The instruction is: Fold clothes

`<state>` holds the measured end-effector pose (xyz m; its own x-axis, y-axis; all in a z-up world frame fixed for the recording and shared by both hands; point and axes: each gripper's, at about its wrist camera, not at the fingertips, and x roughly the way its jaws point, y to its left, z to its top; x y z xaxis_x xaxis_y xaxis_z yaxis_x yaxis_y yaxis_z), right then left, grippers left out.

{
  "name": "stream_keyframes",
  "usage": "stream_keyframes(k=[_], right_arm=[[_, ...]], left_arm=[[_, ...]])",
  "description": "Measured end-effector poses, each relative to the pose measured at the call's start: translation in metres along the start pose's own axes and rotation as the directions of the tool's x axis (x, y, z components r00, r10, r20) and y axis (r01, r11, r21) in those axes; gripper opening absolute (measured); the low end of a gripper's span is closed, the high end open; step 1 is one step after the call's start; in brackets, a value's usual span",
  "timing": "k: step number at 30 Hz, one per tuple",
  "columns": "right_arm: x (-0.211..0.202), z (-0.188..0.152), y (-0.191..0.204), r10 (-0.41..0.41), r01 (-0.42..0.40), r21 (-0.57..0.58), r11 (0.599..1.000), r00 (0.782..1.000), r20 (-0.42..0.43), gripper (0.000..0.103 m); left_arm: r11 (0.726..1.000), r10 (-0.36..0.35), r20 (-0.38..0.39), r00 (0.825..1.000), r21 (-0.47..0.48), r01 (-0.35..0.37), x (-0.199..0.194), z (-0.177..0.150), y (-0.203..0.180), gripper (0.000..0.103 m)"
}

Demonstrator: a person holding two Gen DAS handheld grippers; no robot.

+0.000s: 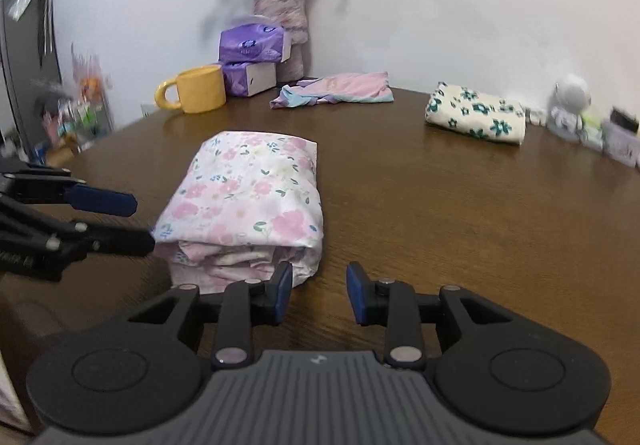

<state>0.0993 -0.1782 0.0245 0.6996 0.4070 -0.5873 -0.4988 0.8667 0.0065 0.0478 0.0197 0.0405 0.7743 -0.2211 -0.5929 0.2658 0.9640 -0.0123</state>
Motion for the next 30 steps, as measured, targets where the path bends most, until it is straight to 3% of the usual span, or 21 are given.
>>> stream_keyframes(k=[2, 6, 8, 11, 16, 19, 30], right_arm=[[0.005, 0.004, 0.003, -0.005, 0.005, -0.021, 1.0, 1.0, 0.003, 0.03], [0.018, 0.008, 0.004, 0.015, -0.015, -0.043, 0.999, 1.0, -0.011, 0.03], [0.022, 0.009, 0.003, 0.02, -0.021, -0.041, 0.999, 1.0, -0.012, 0.028], [0.026, 0.01, 0.001, 0.032, -0.033, -0.022, 0.999, 0.999, -0.01, 0.019], [0.027, 0.01, 0.002, 0.031, -0.031, 0.036, 0.999, 1.0, -0.005, 0.006], [0.025, 0.009, 0.002, 0.031, -0.031, 0.078, 0.996, 0.999, -0.004, 0.004], [0.017, 0.004, 0.007, 0.012, -0.011, 0.113, 0.994, 1.0, -0.005, 0.003]], left_arm=[[0.999, 0.042, -0.005, 0.999, 0.031, -0.042, 0.002, -0.001, -0.011, 0.051], [0.989, 0.135, -0.03, 0.99, 0.066, -0.133, 0.011, -0.004, -0.025, 0.036], [0.987, 0.154, -0.044, 0.987, 0.062, -0.151, 0.015, -0.005, -0.027, 0.025], [0.986, 0.161, -0.055, 0.985, 0.047, -0.158, 0.018, -0.006, -0.029, 0.018], [0.98, 0.195, -0.059, 0.979, 0.046, -0.193, 0.021, -0.006, -0.033, 0.016], [0.978, 0.21, -0.068, 0.975, 0.03, -0.208, 0.023, -0.006, -0.033, 0.008], [0.981, 0.19, -0.058, 0.98, -0.031, -0.192, 0.017, -0.006, -0.027, 0.005]])
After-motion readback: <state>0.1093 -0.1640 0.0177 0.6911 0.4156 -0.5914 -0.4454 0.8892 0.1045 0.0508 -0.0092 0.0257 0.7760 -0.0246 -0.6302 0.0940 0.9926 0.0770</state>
